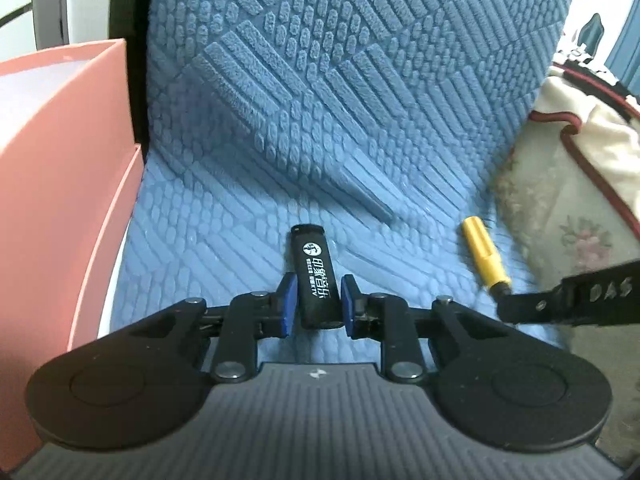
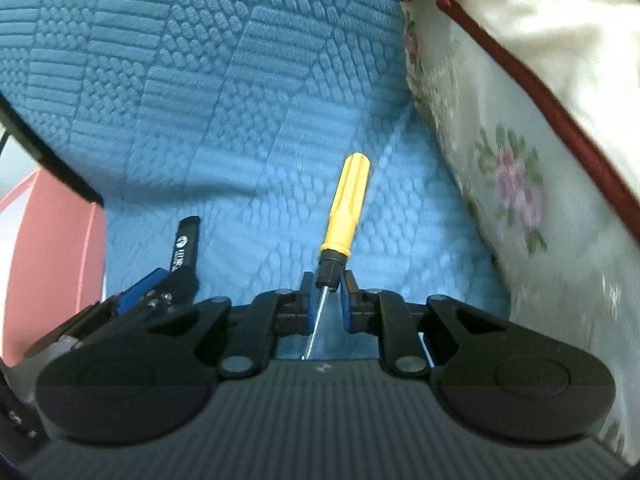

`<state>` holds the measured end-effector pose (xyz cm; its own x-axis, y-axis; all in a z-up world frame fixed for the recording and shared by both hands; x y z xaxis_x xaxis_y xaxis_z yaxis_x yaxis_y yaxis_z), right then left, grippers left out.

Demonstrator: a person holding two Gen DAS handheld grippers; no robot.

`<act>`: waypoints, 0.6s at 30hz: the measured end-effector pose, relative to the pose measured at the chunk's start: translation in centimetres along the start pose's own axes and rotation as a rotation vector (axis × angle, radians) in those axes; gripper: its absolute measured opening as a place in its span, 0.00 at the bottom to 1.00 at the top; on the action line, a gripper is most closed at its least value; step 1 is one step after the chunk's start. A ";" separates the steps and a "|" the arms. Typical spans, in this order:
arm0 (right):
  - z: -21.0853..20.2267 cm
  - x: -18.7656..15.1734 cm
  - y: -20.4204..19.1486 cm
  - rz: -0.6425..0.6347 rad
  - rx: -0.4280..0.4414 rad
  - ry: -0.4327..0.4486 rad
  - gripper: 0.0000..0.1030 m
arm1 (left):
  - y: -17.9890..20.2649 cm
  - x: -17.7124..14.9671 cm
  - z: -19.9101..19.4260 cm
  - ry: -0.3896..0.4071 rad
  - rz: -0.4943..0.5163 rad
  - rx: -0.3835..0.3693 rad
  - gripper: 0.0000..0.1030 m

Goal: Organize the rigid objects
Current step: 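Lift the lighter with the left gripper while the right gripper lifts the screwdriver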

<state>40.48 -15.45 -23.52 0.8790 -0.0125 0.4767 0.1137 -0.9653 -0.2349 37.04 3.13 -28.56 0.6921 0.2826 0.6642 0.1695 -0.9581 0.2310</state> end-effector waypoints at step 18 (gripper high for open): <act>-4.6 -10.1 -0.8 0.007 -0.002 -0.024 0.16 | 1.5 -7.5 -9.4 -0.089 -0.031 -0.070 0.25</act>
Point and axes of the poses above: each gripper's, at about its wrist camera, not at the fingertips, and z roughly the way its jaws point, y to its right, x to its top, the point moved 3 cm from there along z, roughly the way its jaws point, and after that the axes turned 2 degrees about y, right-handed, at the moved point
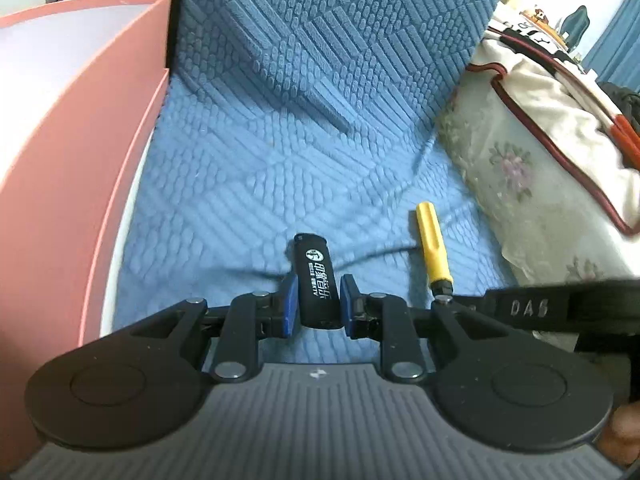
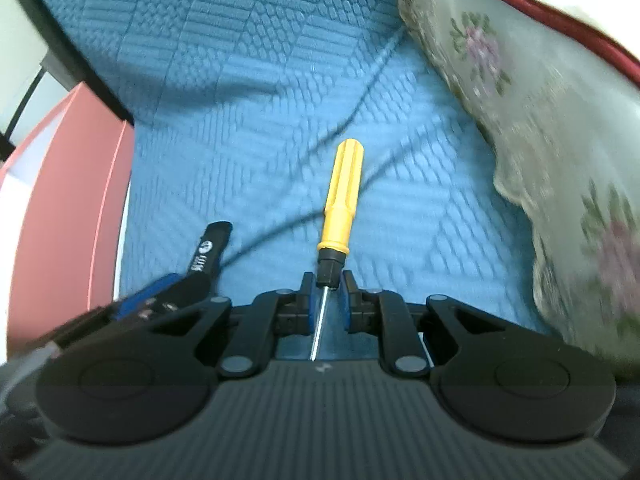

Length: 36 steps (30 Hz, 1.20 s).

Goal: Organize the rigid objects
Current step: 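Lift the lighter with the left gripper while the right gripper lifts the screwdriver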

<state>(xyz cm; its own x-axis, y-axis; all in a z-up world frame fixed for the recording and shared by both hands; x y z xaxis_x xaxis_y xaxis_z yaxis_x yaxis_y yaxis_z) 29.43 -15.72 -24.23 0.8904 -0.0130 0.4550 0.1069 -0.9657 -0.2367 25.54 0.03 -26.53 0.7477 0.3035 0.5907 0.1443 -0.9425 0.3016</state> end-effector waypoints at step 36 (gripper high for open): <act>0.7 -1.7 -1.1 -0.046 -0.031 0.033 0.21 | 0.4 -3.6 -0.9 -0.033 0.073 0.001 0.34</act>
Point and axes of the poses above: each gripper's, at about its wrist camera, not at the fingertips, and z roughly the way its jaws point, y to its right, x to its top, the point moved 3 cm from there along z, roughly the way its jaws point, and after that the axes turned 2 degrees about y, right-handed, at the moved point
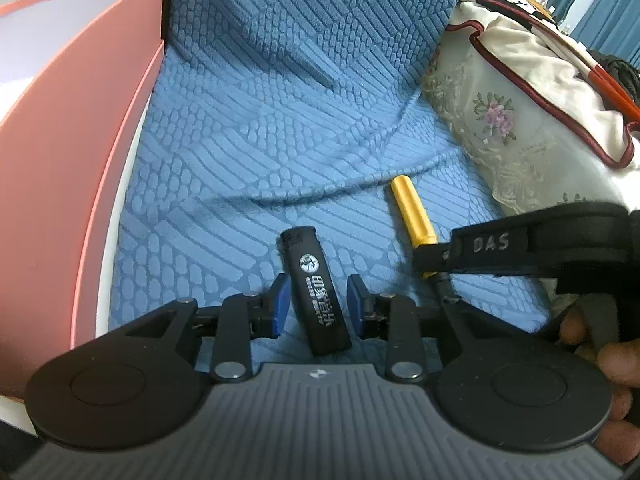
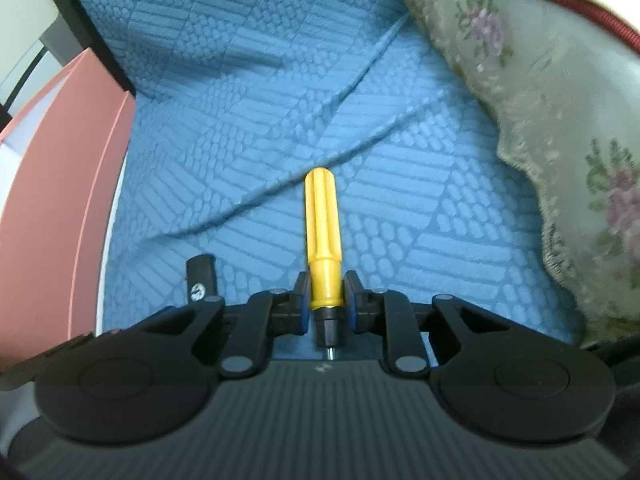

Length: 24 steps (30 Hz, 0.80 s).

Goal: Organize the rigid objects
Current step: 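Lift the lighter with the left gripper while the right gripper lifts the screwdriver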

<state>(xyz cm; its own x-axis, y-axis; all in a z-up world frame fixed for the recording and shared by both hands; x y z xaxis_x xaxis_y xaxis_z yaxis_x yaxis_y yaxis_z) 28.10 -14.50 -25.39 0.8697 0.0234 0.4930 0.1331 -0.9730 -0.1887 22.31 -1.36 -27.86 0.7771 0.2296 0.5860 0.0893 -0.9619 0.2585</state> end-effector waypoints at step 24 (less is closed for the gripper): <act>1.1 -0.3 0.7 -0.041 0.034 0.081 0.20 | 0.0 1.7 1.0 0.043 0.003 0.062 0.26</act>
Point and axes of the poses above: each gripper's, at about its wrist camera, not at the fingertips, and z roughly the way its jaws point, y to its right, x to its top, the point moved 3 cm from there along z, roughly the way its jaws point, and after that the axes turned 2 degrees about y, right-handed, at the moved point
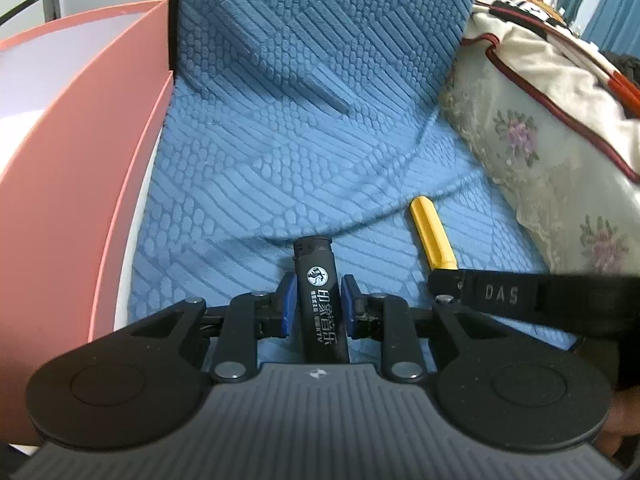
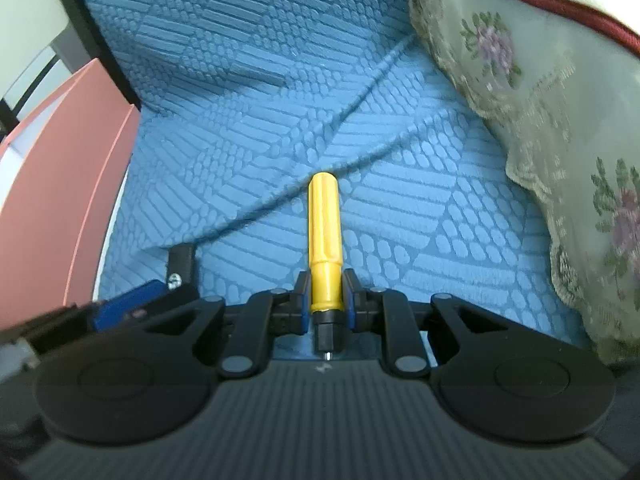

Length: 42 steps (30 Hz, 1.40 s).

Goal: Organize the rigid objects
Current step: 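Lift the lighter with the left gripper while the right gripper lifts the screwdriver, then carry both items over the pink box, lower them in and open both grippers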

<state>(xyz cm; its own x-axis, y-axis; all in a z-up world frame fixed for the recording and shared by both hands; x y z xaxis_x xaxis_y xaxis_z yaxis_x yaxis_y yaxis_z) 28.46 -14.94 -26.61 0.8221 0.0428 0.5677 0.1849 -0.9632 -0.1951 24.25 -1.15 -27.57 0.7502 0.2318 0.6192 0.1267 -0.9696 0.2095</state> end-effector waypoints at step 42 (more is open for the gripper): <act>-10.7 5.5 -6.8 -0.074 0.152 0.067 0.19 | -5.2 9.3 -12.5 0.135 -0.109 -0.092 0.26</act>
<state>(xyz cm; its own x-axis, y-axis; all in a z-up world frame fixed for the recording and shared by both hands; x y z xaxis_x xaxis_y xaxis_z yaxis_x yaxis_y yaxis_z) 26.01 -10.95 -13.61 0.7667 0.0891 0.6358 0.3268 -0.9066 -0.2670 22.50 7.08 -13.46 0.6405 0.3495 0.6839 0.1379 -0.9283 0.3453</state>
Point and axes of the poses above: each gripper's, at about its wrist camera, not at the fingertips, and z roughly the way its jaws point, y to its right, x to its top, the point moved 3 cm from there along z, roughly the way its jaws point, and after that the axes turned 2 degrees about y, right-handed, at the moved point
